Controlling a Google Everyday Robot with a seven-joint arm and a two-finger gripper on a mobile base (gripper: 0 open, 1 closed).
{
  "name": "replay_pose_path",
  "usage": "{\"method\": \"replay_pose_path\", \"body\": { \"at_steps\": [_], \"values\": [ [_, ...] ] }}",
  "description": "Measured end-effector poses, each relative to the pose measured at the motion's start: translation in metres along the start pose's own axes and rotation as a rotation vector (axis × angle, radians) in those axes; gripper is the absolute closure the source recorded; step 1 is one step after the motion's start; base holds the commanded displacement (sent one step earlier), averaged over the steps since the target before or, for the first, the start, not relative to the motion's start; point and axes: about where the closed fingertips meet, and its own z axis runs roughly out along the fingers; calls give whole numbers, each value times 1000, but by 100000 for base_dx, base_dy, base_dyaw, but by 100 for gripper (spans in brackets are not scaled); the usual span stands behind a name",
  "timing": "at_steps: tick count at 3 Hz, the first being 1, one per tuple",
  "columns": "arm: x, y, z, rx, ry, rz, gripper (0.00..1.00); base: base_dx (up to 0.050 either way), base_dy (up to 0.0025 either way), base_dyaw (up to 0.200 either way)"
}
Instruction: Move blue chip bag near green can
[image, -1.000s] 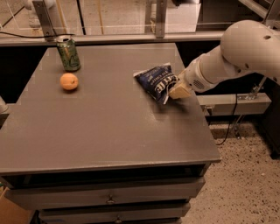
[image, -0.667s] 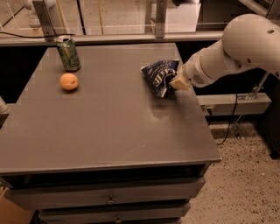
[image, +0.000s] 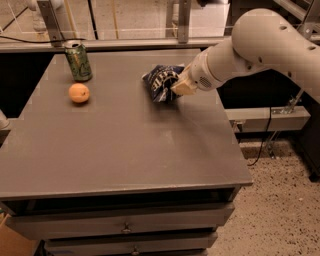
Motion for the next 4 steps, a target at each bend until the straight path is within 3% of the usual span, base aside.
{"method": "replay_pose_path", "body": {
  "at_steps": [3, 4],
  "values": [
    [-83, -6, 69, -37, -140, -148, 100, 0, 0, 0],
    [-99, -4, 94, -53, -143, -182, 100, 0, 0, 0]
  ]
}}
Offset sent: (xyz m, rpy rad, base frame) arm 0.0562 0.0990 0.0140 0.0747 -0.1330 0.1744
